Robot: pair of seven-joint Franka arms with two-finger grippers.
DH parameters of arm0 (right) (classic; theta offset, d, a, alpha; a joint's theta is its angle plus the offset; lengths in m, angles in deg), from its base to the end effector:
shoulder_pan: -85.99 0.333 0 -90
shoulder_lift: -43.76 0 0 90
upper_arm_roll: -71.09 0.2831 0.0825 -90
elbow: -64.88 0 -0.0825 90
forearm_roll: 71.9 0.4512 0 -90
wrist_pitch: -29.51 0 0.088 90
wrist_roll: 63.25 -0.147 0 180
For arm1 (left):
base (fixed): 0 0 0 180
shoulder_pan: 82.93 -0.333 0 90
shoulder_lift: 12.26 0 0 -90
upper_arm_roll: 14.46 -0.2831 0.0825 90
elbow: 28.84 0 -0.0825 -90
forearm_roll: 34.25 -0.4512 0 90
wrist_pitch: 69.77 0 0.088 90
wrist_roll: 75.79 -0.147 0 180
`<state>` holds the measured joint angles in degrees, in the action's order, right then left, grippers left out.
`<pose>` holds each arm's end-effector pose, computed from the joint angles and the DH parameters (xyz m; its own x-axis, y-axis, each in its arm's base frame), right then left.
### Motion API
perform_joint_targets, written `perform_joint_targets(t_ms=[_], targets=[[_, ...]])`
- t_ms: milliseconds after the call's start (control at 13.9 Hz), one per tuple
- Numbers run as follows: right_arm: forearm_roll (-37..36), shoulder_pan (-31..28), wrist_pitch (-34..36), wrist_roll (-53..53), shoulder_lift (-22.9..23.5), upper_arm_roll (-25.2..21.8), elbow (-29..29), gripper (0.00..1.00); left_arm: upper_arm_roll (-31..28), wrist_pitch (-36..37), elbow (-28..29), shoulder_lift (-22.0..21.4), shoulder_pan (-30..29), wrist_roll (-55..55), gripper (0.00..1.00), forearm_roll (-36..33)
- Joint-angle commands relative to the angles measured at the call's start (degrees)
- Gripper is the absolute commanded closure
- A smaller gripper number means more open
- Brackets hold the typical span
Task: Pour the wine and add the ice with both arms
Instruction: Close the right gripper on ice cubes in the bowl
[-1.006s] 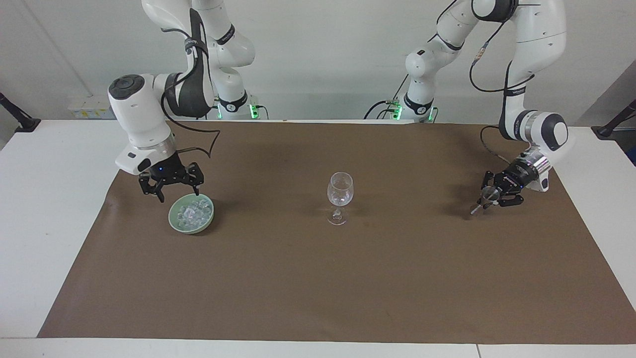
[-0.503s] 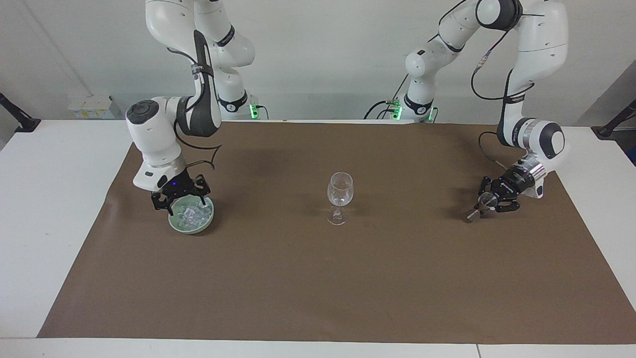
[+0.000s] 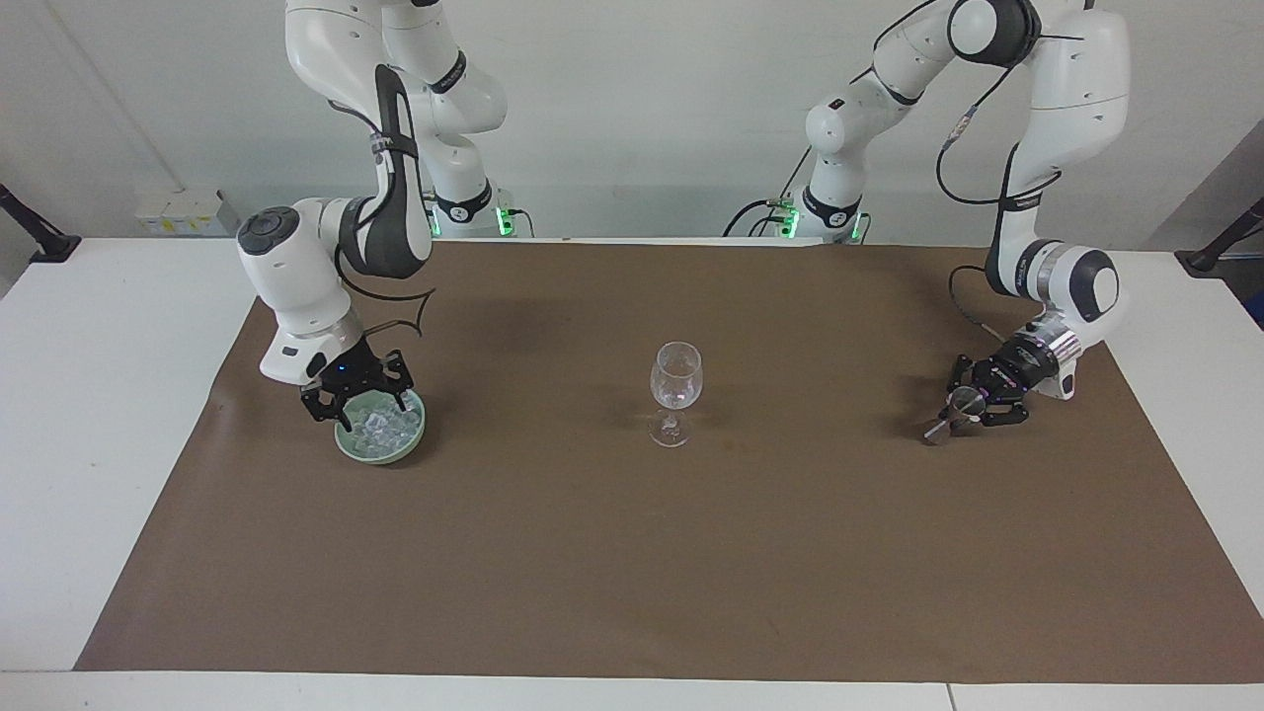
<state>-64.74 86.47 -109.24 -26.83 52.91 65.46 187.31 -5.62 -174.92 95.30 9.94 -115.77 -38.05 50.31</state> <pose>0.6224 -0.0531 0.2274 0.8866 0.4392 0.1449 0.4425 -0.8967 0.0102 0.5650 0.1161 0.1347 -0.1445 0.1619 -0.9762 0.8708 0.4893 -0.0477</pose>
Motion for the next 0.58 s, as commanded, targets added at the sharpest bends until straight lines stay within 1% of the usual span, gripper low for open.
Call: perform_joint_targets(t_ms=[0,72,359,431,503], targets=[[1.89,-0.75,-1.17,2.34,0.35,0.19,0.53,0.38,-0.49,0.83,-1.09,1.53,0.94,0.15,1.00,1.39],[2.68,-0.75,-1.17,2.34,0.35,0.19,0.53,0.41,-0.49,0.74,-1.26,1.62,0.94,0.15,1.00,1.39],[5.67,-0.75,-1.17,2.60,1.05,0.27,0.44,0.41,-0.49,0.83,-1.53,1.71,0.93,0.15,1.00,1.48],[5.76,-0.75,-1.17,2.86,1.14,0.19,0.44,0.43,-0.49,0.83,-1.53,1.71,0.94,0.06,1.00,1.48],[5.76,-0.75,-1.17,3.48,1.14,0.19,0.35,0.50,-0.49,0.83,-1.53,1.71,0.94,0.06,1.00,1.48]])
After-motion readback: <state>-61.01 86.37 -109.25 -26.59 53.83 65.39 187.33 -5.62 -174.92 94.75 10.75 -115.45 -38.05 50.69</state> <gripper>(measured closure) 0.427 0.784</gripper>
